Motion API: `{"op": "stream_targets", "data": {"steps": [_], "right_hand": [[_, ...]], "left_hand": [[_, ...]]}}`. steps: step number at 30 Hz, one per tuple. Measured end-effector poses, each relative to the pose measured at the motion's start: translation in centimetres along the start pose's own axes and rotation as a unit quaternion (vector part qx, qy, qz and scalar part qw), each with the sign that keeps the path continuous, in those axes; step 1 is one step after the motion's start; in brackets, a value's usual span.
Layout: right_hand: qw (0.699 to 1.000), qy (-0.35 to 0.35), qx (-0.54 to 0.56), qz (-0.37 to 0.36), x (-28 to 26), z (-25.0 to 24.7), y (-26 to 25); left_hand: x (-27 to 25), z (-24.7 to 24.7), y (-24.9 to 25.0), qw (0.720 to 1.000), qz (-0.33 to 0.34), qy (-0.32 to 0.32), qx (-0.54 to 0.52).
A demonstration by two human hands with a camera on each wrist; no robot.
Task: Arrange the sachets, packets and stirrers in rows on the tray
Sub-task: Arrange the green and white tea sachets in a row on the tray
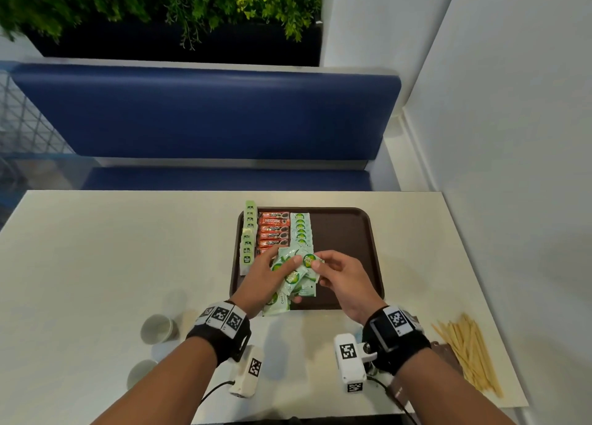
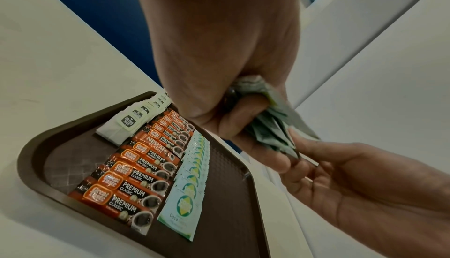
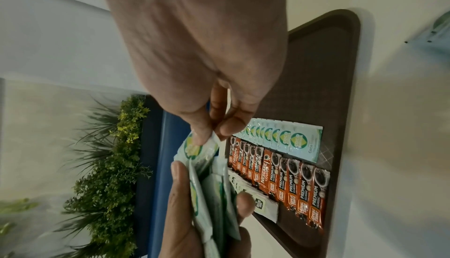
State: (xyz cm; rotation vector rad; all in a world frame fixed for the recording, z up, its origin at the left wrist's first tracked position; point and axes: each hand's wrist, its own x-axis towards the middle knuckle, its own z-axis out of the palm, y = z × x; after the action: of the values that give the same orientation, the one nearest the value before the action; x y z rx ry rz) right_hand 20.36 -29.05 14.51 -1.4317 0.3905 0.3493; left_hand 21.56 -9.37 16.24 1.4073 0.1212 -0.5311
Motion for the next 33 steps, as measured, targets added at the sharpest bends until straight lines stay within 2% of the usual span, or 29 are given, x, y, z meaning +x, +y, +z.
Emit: {"op": "stream_targets", "data": {"steps": [5, 10, 13, 17, 22, 30, 33], "right_hand": [[0.998, -0.018, -0.061, -0.022, 0.3, -0.1, -0.7], [0.999, 0.044, 0.01, -0.027, 0.4, -0.4, -0.6], [0.998, 0.049, 0.047, 0.0, 0.5, -0.7, -0.4], [0.999, 0.03, -0.021, 0.008, 0.4, -1.2, -0.3], [0.997, 0.054, -0.052, -0.023, 0.5, -1.0, -1.0], [0.989, -0.005, -0.145, 0.01, 1.6, -1.6, -1.4], [0.987, 0.023, -0.156, 0.008, 2.7, -2.1, -1.3]], "left_hand": [[0.8, -0.6, 0.5, 1.0, -0.017, 0.01, -0.02], [1.5, -0.7, 0.3, 1.0, -0.005, 0.018, 0.005], [1.8, -0.6, 0.0, 0.999, 0.016, 0.041, 0.027], [1.9, -0.5, -0.6, 0.996, 0.03, 0.077, 0.046], [1.7, -0.8, -0.7, 0.996, 0.041, 0.051, 0.065], [2.0, -1.7, -1.3, 0.989, 0.062, 0.082, 0.106], [2.1, -2.0, -1.4, 0.987, 0.054, 0.105, 0.107]]}}
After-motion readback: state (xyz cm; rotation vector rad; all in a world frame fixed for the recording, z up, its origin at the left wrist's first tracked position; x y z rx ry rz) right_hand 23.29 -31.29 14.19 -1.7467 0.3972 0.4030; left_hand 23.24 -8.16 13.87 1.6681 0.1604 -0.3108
